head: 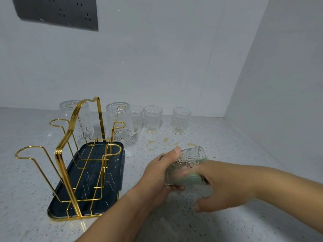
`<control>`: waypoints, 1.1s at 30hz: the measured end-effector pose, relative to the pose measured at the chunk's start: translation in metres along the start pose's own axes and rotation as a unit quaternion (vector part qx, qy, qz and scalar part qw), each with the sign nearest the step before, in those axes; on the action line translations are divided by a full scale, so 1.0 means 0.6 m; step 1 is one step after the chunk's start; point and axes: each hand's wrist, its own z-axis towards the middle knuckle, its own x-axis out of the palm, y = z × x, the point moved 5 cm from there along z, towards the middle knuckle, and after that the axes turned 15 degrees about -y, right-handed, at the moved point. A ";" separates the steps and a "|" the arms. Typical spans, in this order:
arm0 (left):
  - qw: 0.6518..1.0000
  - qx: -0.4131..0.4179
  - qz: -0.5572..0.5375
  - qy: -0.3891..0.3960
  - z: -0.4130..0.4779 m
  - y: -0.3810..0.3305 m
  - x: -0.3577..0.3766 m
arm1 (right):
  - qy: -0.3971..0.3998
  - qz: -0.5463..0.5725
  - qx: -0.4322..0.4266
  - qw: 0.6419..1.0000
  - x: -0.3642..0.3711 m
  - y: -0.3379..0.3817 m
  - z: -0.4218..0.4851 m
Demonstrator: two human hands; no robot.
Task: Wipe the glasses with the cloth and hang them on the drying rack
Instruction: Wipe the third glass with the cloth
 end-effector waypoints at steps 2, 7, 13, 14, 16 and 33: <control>0.998 0.035 -0.023 -0.036 0.002 -0.007 -0.007 | 0.009 0.132 0.047 0.990 -0.005 0.007 -0.002; 0.998 0.039 -0.039 -0.014 -0.001 -0.017 -0.008 | -0.006 0.293 0.105 0.950 -0.002 0.013 0.006; 0.998 -0.032 0.001 0.047 -0.003 -0.011 -0.002 | -0.014 -0.209 -0.079 0.975 0.008 0.009 0.004; 0.997 -0.054 0.007 0.060 -0.005 -0.010 0.001 | -0.019 -0.269 -0.103 0.957 0.011 0.003 0.004; 0.994 -0.080 0.006 0.068 -0.007 -0.008 0.000 | -0.029 -0.290 -0.105 0.951 0.012 -0.011 0.005; 0.992 0.127 -0.004 0.023 -0.011 -0.025 -0.001 | -0.104 0.228 0.130 0.959 -0.032 0.005 0.011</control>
